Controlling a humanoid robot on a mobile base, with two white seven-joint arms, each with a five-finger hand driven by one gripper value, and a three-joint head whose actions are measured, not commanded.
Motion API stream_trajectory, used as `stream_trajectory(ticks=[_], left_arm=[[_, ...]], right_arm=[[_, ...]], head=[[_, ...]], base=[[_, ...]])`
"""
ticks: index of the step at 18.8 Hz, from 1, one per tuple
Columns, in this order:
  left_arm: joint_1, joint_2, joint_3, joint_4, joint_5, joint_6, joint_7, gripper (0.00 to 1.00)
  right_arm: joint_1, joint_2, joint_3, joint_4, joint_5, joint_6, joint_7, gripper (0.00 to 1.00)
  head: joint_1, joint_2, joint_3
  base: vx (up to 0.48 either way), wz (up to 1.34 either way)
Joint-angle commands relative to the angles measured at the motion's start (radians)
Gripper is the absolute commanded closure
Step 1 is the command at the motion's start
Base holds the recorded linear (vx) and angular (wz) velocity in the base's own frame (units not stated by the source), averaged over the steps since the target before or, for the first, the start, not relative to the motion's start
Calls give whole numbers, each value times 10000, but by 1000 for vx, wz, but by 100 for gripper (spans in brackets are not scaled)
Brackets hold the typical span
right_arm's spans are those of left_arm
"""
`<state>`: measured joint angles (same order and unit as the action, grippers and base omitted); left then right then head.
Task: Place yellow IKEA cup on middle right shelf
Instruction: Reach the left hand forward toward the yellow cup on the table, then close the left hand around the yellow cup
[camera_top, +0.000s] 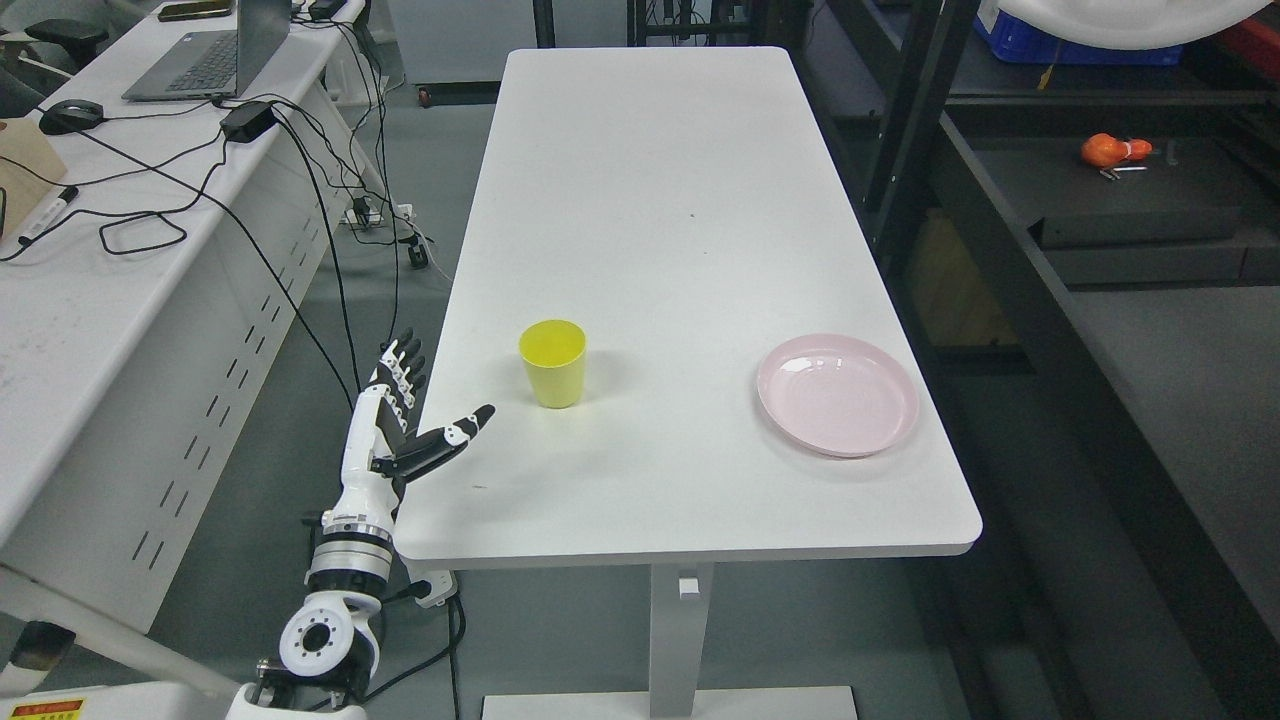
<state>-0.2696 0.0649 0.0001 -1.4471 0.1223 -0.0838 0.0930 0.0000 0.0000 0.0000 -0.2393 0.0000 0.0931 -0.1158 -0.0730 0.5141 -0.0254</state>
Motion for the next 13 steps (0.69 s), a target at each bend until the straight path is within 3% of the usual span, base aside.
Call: stream_trajectory(ticks=[1,8,13], left_arm=[[-1214,-81,-124,2473,-26,-205,-10,1],[-3285,-96,-720,5034,-42,-190,-194,1],[-3501,-474,-1795,5175,-41,-190,-255,1]], right_arm=[[138,-175,169,0,-245,5,-8,1],[138,-175,169,0,-245,5,-8,1],[138,-175,169,0,-245,5,-8,1]], head=[[0,0,0],[0,0,0],[0,0,0]], base=[[0,0],[0,0],[0,0]])
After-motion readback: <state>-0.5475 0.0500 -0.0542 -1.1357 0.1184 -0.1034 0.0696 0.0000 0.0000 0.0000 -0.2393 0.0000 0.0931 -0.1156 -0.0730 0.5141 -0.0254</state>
